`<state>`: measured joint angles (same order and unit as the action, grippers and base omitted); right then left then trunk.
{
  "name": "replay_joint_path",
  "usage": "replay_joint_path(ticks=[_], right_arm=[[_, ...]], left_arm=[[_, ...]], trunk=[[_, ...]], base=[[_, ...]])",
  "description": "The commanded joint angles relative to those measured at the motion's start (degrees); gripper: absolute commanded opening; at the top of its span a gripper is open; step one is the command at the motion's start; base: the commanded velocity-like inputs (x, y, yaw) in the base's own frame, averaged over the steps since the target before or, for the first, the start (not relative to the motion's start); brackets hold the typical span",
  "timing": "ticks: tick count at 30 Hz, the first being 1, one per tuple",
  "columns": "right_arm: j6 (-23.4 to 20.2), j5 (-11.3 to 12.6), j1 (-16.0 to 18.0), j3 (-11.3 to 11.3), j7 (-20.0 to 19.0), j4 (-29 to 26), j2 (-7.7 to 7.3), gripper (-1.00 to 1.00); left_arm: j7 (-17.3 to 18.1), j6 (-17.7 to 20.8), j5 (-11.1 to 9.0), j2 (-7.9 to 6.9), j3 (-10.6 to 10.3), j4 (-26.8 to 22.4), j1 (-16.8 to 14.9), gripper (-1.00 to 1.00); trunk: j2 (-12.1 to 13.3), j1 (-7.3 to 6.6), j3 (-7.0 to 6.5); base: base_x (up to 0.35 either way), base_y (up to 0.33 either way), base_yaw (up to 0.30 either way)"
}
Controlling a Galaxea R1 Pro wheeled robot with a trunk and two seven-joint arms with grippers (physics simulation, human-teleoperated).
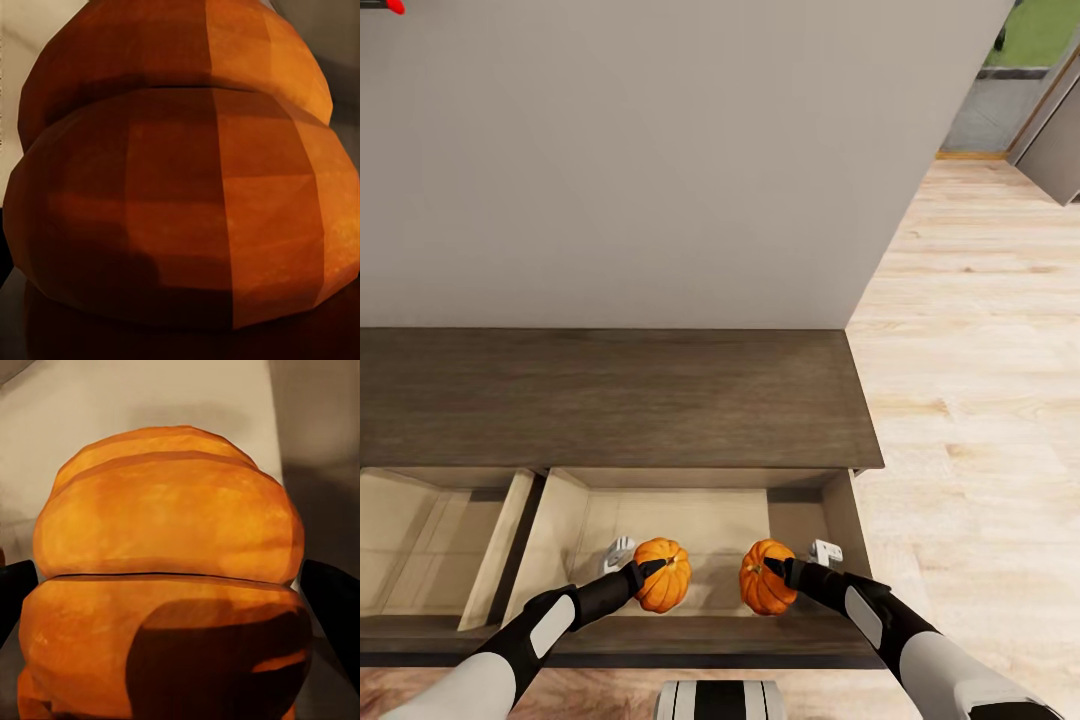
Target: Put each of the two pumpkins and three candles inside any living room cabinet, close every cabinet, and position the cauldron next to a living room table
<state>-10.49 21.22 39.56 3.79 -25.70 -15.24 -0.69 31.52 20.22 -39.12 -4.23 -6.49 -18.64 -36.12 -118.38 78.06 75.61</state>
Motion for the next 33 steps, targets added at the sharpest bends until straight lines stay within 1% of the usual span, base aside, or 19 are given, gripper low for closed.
replay_joint_path(ticks=[1,3,5,8,14,15,16,19,24,29,33], right_arm=[[0.04,-0.04,-0.01,0.07,0.06,-0.11,0.00,-1.00],[0.15,-0.07,-0.01,0.07,0.15,-0.20,0.02,-1.00],[0.19,-0.10,-0.01,0.07,0.19,-0.27,0.06,-1.00],[0.21,-0.12,-0.01,0.07,0.21,-0.30,0.08,-1.00],[0.21,-0.18,-0.01,0.07,0.25,-0.31,0.08,-1.00],[0.55,0.14,0.20,0.09,0.55,-0.65,0.41,-1.00],[0.26,0.22,0.25,0.08,0.22,-0.98,0.12,-1.00],[0.21,0.12,0.32,0.11,-0.04,-0.93,0.05,-1.00],[-0.27,-0.07,1.41,0.30,-0.08,-2.68,-0.01,-1.00],[-0.49,-0.42,1.50,0.39,0.25,-4.36,0.15,-1.00],[-1.38,-0.47,1.54,0.36,0.38,-4.47,0.16,-1.00]], left_arm=[[-0.06,-0.01,0.02,0.04,0.03,0.03,0.00,-1.00],[-0.49,-0.85,0.13,0.07,0.06,0.29,0.00,-1.00],[-0.61,-3.01,0.16,-0.03,0.07,0.54,0.00,-1.00],[-0.66,-4.37,0.19,-0.13,0.07,0.61,0.00,-1.00],[-0.75,-4.80,0.26,-0.26,0.08,0.51,0.00,-1.00],[-1.09,-5.14,-0.06,0.08,0.17,0.18,0.00,-1.00],[-0.73,-5.42,-0.15,0.05,0.43,0.15,0.00,-1.00],[-0.36,-5.82,-0.16,0.00,0.48,0.12,0.00,-1.00],[-0.24,-7.16,-0.17,0.01,0.68,-0.31,0.00,-1.00],[-0.36,-7.22,-0.17,0.01,0.56,-0.47,0.00,-1.00],[-0.99,-6.52,-0.08,-0.06,0.52,-0.69,-0.07,-1.00]], trunk=[[0.00,0.00,0.00],[0.00,0.00,0.00],[0.00,0.00,0.00],[0.00,0.00,0.00],[0.00,0.00,0.00],[0.00,0.00,0.00],[0.00,0.00,0.00],[0.00,0.00,0.00],[0.00,0.00,0.00],[0.00,0.00,0.00],[0.00,0.00,0.14]], base=[[0.000,0.000,0.000],[0.000,0.000,0.000],[0.000,0.000,0.000],[0.000,0.000,0.000],[0.000,0.000,0.000],[0.000,0.000,0.000],[0.000,0.000,0.000],[0.000,0.000,0.000],[0.000,0.000,0.000],[0.000,0.000,0.000],[0.000,0.000,0.000]])
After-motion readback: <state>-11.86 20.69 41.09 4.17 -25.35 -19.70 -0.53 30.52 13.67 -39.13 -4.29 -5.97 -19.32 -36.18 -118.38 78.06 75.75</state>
